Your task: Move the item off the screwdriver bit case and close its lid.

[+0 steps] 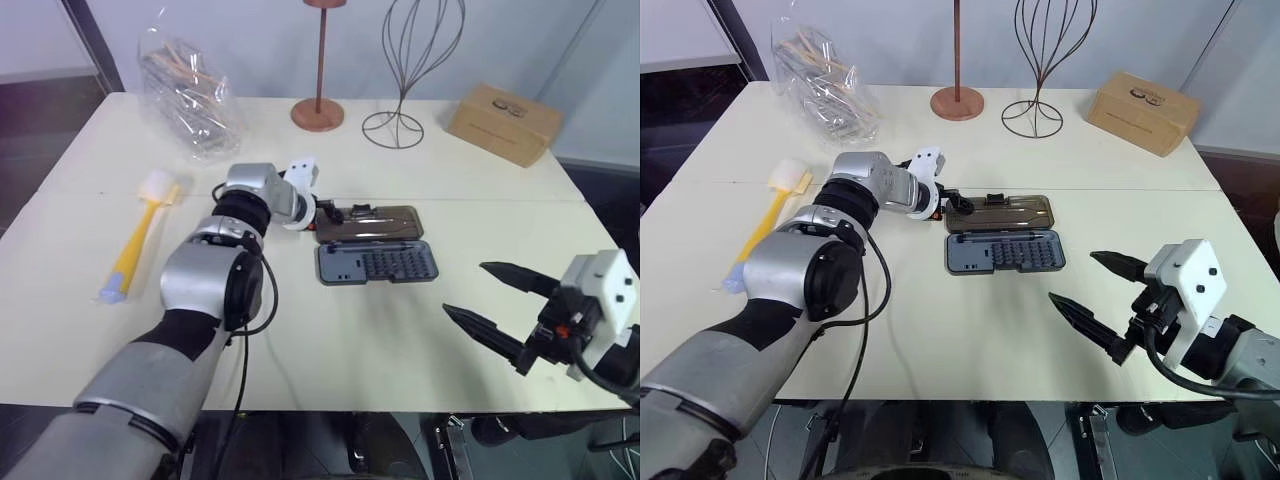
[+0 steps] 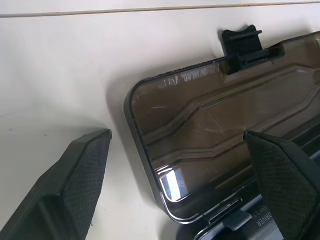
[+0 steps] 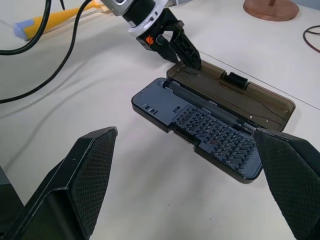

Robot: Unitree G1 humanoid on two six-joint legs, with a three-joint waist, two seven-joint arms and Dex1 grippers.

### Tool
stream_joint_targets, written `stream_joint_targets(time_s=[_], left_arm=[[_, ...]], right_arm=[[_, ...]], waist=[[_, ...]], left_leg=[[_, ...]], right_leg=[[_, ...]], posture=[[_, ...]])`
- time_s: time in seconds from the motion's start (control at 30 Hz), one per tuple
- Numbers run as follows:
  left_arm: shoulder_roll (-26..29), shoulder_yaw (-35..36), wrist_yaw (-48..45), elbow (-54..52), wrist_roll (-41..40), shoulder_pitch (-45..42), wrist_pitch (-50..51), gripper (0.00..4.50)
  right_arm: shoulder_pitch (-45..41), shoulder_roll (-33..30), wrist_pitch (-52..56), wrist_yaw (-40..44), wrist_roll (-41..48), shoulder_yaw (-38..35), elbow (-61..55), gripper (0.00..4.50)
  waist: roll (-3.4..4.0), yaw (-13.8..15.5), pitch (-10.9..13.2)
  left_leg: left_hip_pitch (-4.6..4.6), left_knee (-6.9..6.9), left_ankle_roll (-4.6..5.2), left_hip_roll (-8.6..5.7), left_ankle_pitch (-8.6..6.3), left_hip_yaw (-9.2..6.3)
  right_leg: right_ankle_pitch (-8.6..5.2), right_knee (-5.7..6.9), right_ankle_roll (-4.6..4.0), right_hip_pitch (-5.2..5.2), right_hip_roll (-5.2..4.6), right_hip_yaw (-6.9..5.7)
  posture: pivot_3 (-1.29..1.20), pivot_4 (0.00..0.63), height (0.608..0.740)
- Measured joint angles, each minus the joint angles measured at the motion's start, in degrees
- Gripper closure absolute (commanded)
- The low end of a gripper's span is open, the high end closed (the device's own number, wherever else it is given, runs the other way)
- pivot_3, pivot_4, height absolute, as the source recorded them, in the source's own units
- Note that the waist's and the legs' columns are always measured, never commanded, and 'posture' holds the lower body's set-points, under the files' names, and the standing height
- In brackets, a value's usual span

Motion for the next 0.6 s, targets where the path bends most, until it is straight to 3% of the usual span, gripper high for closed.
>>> stream_joint_targets(time_s=[0.23,0.57,0.6], left_arm=[[1.1,0.5,-0.1,-0.6,-1.3,-1.6,1.0,0.06],[-1.4,-4.9,3.0,-1.0,3.3,0.2,-0.2,0.06],[-1.5,-4.9,3.3,-1.0,3.3,0.4,-0.5,0.29]], right_arm=[[0.0,0.1,-0.3,-0.2,-0.7,0.5,0.0,0.00],[0.2,1.4,-1.0,-1.1,-2.2,2.6,-0.1,0.00],[0.2,1.5,-1.1,-1.2,-2.2,2.6,-0.2,0.00]], waist=[[-0.01,0.0,0.0],[0.04,0.1,0.0],[0.04,0.1,0.0]], left_leg=[[-0.02,0.00,-0.01,-0.01,0.00,0.00],[0.09,0.00,-0.02,-0.07,0.01,-0.01],[0.15,0.00,-0.02,-0.07,0.01,-0.01]], right_leg=[[0.00,-0.01,0.00,0.00,0.00,0.00],[0.00,-0.01,0.00,0.11,-0.06,0.00],[0.00,-0.01,0.00,0.17,-0.06,0.00]], posture=[[0.00,0.150,0.737],[0.00,0.150,0.737],[0.00,0.150,0.737]])
